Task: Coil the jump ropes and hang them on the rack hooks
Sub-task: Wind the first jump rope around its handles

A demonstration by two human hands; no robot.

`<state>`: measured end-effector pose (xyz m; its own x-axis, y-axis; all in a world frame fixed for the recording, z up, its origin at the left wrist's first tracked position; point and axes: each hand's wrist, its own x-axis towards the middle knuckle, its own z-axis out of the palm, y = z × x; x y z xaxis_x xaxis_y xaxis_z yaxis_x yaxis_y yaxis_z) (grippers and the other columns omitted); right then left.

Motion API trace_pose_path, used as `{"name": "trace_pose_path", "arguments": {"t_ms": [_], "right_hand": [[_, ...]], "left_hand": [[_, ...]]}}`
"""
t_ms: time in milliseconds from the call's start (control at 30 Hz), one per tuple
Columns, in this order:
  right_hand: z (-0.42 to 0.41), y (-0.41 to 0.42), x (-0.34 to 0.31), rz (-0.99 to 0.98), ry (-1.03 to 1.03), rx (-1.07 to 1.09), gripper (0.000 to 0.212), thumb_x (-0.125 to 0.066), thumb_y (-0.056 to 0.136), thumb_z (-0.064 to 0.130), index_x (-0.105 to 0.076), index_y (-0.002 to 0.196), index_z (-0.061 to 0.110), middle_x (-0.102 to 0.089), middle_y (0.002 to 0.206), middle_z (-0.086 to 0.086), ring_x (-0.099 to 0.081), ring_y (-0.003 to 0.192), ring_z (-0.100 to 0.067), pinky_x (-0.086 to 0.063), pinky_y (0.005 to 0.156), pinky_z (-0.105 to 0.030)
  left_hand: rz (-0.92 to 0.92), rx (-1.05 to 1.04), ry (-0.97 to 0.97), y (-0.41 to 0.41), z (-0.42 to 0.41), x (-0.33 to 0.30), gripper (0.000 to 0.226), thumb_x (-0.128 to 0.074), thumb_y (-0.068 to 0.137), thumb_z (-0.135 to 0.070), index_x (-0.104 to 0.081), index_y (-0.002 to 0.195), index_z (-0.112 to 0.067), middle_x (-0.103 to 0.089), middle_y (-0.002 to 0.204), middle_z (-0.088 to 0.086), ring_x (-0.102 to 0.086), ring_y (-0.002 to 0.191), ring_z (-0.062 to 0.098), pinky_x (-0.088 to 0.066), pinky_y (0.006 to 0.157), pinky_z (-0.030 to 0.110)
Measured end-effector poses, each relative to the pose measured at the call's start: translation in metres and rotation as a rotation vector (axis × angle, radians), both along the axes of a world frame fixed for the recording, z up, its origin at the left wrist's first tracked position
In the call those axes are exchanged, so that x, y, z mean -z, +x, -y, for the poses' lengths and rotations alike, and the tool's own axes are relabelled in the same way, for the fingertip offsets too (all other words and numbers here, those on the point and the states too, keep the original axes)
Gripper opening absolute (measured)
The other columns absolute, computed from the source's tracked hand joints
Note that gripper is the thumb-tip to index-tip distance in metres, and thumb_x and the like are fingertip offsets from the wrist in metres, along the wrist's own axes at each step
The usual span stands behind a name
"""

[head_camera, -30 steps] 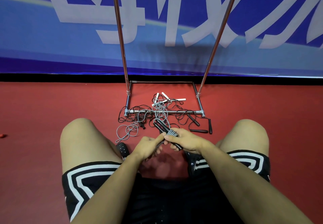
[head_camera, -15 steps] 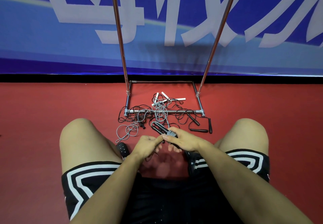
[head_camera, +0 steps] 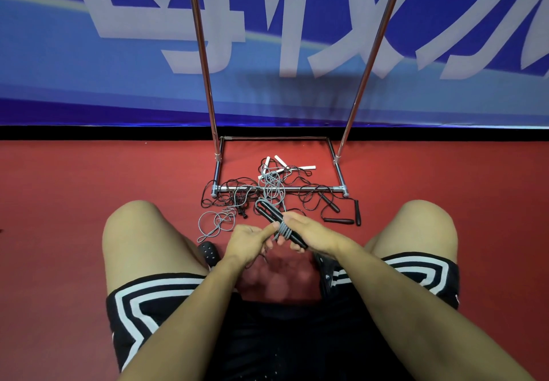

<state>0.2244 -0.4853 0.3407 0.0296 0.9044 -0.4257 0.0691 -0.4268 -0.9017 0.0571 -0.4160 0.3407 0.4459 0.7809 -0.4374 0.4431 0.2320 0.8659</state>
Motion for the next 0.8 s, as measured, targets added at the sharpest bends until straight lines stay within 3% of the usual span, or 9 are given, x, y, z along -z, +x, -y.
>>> {"name": "trace_pose_path", "arguments": {"t_ms": [133, 300, 433, 567, 667, 800], "right_hand": [[-0.001, 0.001, 0.002, 0.065, 0.011, -0.022, 0.023, -0.039, 0.111, 0.033, -0.056, 0.119, 0.018, -0.066, 0.091, -0.007, -0.047, 0.061, -0.013, -0.039, 0.055, -0.024], [-0.005, 0.000, 0.001, 0.190, 0.058, 0.027, 0.031, -0.052, 0.107, 0.025, -0.049, 0.137, 0.017, -0.060, 0.097, 0.002, -0.047, 0.071, -0.007, -0.043, 0.063, -0.015], [-0.005, 0.007, 0.004, 0.210, 0.048, 0.057, 0.038, -0.062, 0.102, 0.023, -0.053, 0.138, 0.012, -0.067, 0.119, 0.000, -0.061, 0.106, -0.007, -0.045, 0.087, -0.015], [-0.002, 0.011, 0.002, 0.258, 0.036, 0.070, 0.046, -0.081, 0.088, 0.016, -0.060, 0.129, 0.012, -0.068, 0.121, -0.008, -0.062, 0.103, -0.009, -0.045, 0.081, -0.003], [-0.003, 0.013, 0.002, 0.344, 0.026, 0.065, 0.053, -0.092, 0.074, 0.023, -0.061, 0.117, 0.028, -0.066, 0.118, -0.006, -0.063, 0.106, -0.015, -0.048, 0.091, -0.016], [-0.002, 0.015, 0.006, 0.426, -0.001, -0.013, 0.065, -0.094, 0.054, 0.049, -0.054, 0.105, 0.039, -0.062, 0.118, -0.004, -0.063, 0.110, -0.019, -0.050, 0.101, -0.036]], "left_hand": [[-0.064, -0.009, 0.047, 0.003, -0.001, 0.002, 0.053, -0.073, 0.090, -0.047, -0.067, 0.055, -0.008, -0.050, 0.041, 0.002, -0.037, 0.032, 0.010, -0.031, 0.038, 0.017], [0.095, -0.022, -0.031, 0.005, 0.003, 0.003, 0.043, -0.055, 0.106, -0.031, -0.072, 0.078, -0.002, -0.064, 0.059, 0.009, -0.040, 0.032, 0.006, -0.031, 0.035, 0.015], [0.147, -0.013, -0.112, 0.006, 0.004, 0.002, 0.054, -0.044, 0.108, -0.040, -0.075, 0.096, 0.003, -0.078, 0.083, 0.016, -0.054, 0.046, 0.014, -0.040, 0.043, 0.019], [0.155, 0.024, -0.102, 0.005, 0.006, 0.003, 0.069, -0.041, 0.105, -0.053, -0.078, 0.089, 0.003, -0.076, 0.071, 0.009, -0.059, 0.052, 0.016, -0.047, 0.054, 0.022], [0.138, 0.057, -0.030, 0.004, 0.006, 0.005, 0.066, -0.049, 0.101, -0.058, -0.080, 0.073, -0.006, -0.071, 0.065, 0.012, -0.058, 0.052, 0.015, -0.044, 0.053, 0.022], [0.167, 0.135, 0.062, 0.002, 0.009, 0.003, 0.052, -0.058, 0.103, -0.036, -0.069, 0.057, -0.015, -0.064, 0.057, 0.011, -0.049, 0.043, 0.005, -0.040, 0.051, 0.018]]}}
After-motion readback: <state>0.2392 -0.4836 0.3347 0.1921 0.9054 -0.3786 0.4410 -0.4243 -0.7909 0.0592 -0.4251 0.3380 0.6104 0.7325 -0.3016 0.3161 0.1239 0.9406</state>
